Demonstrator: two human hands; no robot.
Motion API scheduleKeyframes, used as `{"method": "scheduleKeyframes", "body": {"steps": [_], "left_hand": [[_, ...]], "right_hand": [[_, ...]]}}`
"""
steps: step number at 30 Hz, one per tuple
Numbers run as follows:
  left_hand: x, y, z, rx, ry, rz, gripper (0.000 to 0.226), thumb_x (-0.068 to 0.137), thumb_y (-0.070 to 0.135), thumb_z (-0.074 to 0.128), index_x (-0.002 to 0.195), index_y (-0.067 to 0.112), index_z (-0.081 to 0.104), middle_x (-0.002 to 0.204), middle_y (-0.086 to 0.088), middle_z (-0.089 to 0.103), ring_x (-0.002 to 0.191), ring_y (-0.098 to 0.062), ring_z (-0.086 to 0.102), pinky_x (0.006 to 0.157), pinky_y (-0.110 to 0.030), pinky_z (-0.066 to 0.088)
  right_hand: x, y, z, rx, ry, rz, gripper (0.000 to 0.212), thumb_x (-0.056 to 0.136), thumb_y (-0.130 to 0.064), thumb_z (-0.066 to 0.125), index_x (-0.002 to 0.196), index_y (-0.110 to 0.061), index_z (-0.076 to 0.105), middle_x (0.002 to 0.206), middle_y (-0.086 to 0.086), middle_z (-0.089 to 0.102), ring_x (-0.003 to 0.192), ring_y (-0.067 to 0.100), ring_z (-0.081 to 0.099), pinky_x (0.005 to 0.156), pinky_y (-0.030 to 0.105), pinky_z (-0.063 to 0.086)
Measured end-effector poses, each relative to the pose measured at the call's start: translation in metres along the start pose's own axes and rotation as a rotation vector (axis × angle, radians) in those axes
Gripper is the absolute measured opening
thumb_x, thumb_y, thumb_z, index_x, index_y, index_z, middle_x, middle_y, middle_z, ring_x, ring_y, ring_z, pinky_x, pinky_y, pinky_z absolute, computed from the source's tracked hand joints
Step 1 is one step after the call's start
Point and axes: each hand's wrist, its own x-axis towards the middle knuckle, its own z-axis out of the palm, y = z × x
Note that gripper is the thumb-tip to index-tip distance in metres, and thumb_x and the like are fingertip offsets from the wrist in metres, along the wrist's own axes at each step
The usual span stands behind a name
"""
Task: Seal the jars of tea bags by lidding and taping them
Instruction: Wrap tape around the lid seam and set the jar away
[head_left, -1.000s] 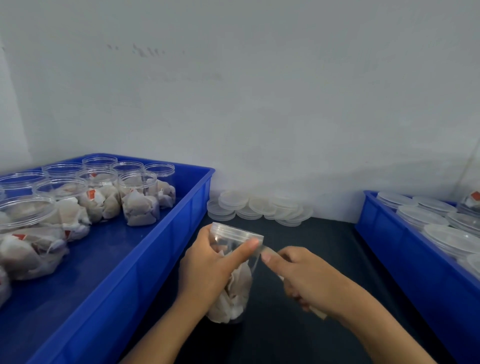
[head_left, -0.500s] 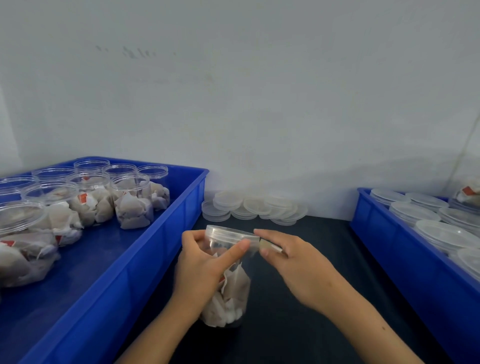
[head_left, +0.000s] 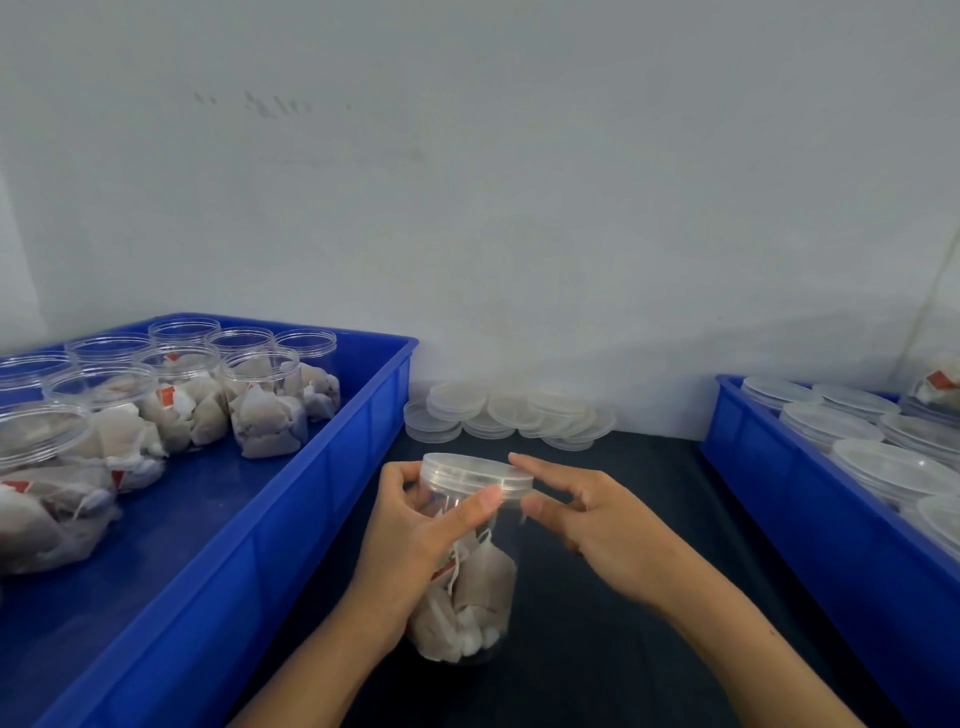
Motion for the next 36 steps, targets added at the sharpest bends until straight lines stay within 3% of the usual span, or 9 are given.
{"method": "scheduleKeyframes", "body": {"steps": [8,11,14,16,19,22,29,33,36], "left_hand": [[-0.006,-0.005,0.005,0.268,0.117,0.148,0.058,0.068,0.081,0.056,0.099,0.032,0.05,0.091,0.011,0.066,0.081,0.0,0.065,0.075,-0.029,0.052],[-0.008,-0.005,0.007,0.448,0.177,0.198,0.063,0.067,0.085,0.037,0.103,0.037,0.055,0.097,0.013,0.061,0.085,0.001,0.06,0.075,-0.03,0.05],[-0.007,-0.002,0.008,0.439,0.136,0.127,0.078,0.049,0.091,0.053,0.109,0.041,0.049,0.1,0.019,0.062,0.092,0.004,0.059,0.075,-0.026,0.048],[-0.005,-0.002,0.006,0.412,0.127,0.096,0.083,0.043,0.087,0.065,0.108,0.038,0.05,0.097,0.017,0.064,0.091,0.002,0.061,0.078,-0.029,0.051],[-0.003,-0.002,0.003,0.357,0.129,0.091,0.074,0.043,0.085,0.068,0.1,0.04,0.052,0.091,0.02,0.066,0.083,0.007,0.063,0.076,-0.026,0.051],[-0.002,-0.003,0.003,0.321,0.125,0.089,0.072,0.042,0.085,0.065,0.098,0.04,0.053,0.091,0.03,0.064,0.082,0.012,0.061,0.073,-0.024,0.049],[0.001,-0.002,-0.002,0.261,0.137,0.053,0.071,0.042,0.075,0.071,0.099,0.035,0.056,0.095,0.014,0.068,0.087,0.002,0.064,0.076,-0.026,0.05],[0.0,-0.002,-0.002,0.244,0.098,0.044,0.074,0.041,0.073,0.071,0.103,0.034,0.056,0.098,0.013,0.068,0.09,-0.001,0.064,0.076,-0.025,0.049],[-0.001,-0.003,-0.001,0.183,0.095,0.019,0.077,0.041,0.069,0.074,0.106,0.031,0.058,0.099,0.011,0.069,0.09,-0.001,0.065,0.073,-0.021,0.046]], "right_hand": [[0.002,-0.003,0.011,0.148,0.055,0.016,0.037,0.098,-0.035,0.051,0.134,-0.046,0.051,0.047,-0.028,0.04,0.055,-0.007,0.034,0.058,0.012,0.028],[-0.002,-0.008,0.015,0.067,0.071,0.014,0.038,0.102,-0.039,0.038,0.14,-0.044,0.044,0.067,-0.024,0.042,0.063,-0.005,0.041,0.064,0.012,0.033],[-0.006,-0.013,0.017,-0.012,0.063,0.01,0.041,0.104,-0.041,0.029,0.144,-0.044,0.036,0.125,-0.013,0.059,0.101,0.004,0.052,0.086,0.019,0.038],[-0.009,-0.016,0.018,-0.069,0.063,0.011,0.042,0.104,-0.042,0.028,0.146,-0.044,0.033,0.137,-0.01,0.052,0.108,0.005,0.049,0.087,0.02,0.035],[-0.011,-0.019,0.017,-0.11,0.033,0.004,0.044,0.104,-0.041,0.028,0.147,-0.043,0.029,0.135,-0.01,0.053,0.114,0.008,0.051,0.086,0.02,0.035],[-0.012,-0.021,0.013,-0.097,-0.024,0.008,0.045,0.104,-0.041,0.029,0.148,-0.045,0.025,0.118,-0.014,0.058,0.098,0.004,0.057,0.086,0.022,0.041],[-0.011,-0.014,0.001,-0.063,-0.089,0.174,0.067,0.094,-0.058,0.041,0.152,-0.04,0.012,0.075,-0.01,0.049,0.076,0.009,0.051,0.077,0.027,0.047],[-0.012,-0.014,-0.001,-0.154,-0.019,0.153,0.056,0.096,-0.054,0.041,0.149,-0.044,0.023,0.124,-0.006,0.056,0.114,0.016,0.052,0.102,0.034,0.04],[-0.012,-0.016,0.005,-0.269,0.012,0.144,0.051,0.099,-0.053,0.035,0.148,-0.044,0.024,0.135,-0.007,0.056,0.112,0.014,0.054,0.089,0.031,0.039]]}}
